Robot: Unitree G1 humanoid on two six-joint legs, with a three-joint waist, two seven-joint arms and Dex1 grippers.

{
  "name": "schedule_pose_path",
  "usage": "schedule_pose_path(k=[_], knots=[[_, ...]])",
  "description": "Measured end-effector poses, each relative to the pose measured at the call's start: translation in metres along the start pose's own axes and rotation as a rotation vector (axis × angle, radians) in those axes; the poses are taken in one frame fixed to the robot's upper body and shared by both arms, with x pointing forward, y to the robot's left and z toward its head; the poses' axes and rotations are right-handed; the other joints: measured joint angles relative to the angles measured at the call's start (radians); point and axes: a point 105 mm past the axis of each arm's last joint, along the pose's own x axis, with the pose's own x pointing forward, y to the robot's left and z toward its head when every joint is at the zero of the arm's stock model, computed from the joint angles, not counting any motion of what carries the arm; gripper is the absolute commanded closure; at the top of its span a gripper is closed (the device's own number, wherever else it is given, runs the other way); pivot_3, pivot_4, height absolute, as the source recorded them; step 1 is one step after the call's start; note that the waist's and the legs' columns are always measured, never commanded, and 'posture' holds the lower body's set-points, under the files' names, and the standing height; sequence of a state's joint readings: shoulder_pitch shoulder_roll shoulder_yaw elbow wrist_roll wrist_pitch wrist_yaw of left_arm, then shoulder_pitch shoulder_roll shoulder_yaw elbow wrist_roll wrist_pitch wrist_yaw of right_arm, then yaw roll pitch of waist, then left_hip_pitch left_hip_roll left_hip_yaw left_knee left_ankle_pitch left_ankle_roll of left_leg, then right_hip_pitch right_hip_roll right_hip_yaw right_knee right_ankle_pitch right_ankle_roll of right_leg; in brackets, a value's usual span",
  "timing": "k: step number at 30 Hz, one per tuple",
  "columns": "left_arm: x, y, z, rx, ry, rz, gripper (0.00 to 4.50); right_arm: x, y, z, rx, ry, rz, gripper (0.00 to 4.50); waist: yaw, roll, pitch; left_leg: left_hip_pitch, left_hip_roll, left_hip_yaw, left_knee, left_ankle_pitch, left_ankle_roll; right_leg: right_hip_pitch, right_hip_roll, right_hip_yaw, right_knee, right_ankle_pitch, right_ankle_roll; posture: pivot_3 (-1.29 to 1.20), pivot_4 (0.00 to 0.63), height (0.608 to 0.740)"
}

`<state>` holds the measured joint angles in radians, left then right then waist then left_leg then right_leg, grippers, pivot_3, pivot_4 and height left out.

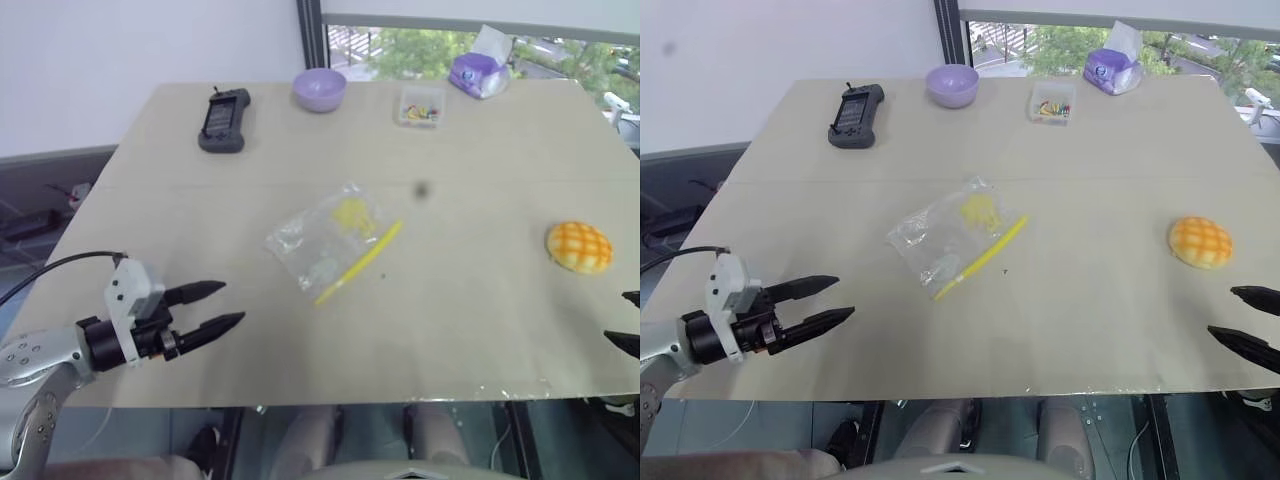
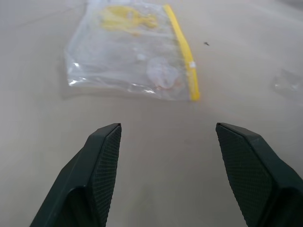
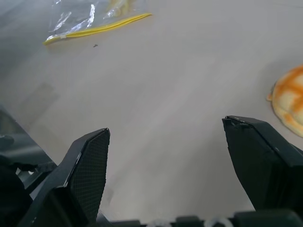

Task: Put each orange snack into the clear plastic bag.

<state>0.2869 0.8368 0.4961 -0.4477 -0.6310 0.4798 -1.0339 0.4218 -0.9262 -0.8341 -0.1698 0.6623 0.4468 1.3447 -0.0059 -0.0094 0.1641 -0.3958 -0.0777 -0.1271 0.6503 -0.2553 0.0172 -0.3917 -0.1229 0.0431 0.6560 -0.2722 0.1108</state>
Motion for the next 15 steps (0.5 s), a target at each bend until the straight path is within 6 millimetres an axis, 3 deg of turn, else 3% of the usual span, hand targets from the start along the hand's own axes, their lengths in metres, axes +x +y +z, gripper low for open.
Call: schedule_pose_path(k=[7, 12, 15], knots=[[0.019, -0.008, 0.001, 0.046, -0.02, 0.022, 1.12, 0.003, -0.001, 0.007, 0.002, -0.037, 0.014, 0.39, 0.001, 0.0, 0.0, 0.0, 0.0, 0.0, 0.0, 0.0, 0.0, 0.0, 0.0, 0.0, 0.0, 0.0, 0.0, 0.0, 0.15, 0.74], [0.026, -0.008, -0.003, 0.234, 0.037, 0.046, 1.12, 0.006, 0.001, 0.013, 0.024, -0.065, 0.035, 0.39, 0.002, 0.0, 0.0, 0.0, 0.0, 0.0, 0.0, 0.0, 0.0, 0.0, 0.0, 0.0, 0.0, 0.0, 0.0, 0.0, 0.15, 0.74], [0.036, 0.002, -0.002, 0.379, 0.057, 0.09, 1.12, 0.01, 0.004, 0.018, 0.031, -0.085, 0.051, 0.39, 0.01, 0.0, 0.0, 0.0, 0.0, 0.0, 0.0, 0.0, 0.0, 0.0, 0.0, 0.0, 0.0, 0.0, 0.0, 0.0, 0.15, 0.74]])
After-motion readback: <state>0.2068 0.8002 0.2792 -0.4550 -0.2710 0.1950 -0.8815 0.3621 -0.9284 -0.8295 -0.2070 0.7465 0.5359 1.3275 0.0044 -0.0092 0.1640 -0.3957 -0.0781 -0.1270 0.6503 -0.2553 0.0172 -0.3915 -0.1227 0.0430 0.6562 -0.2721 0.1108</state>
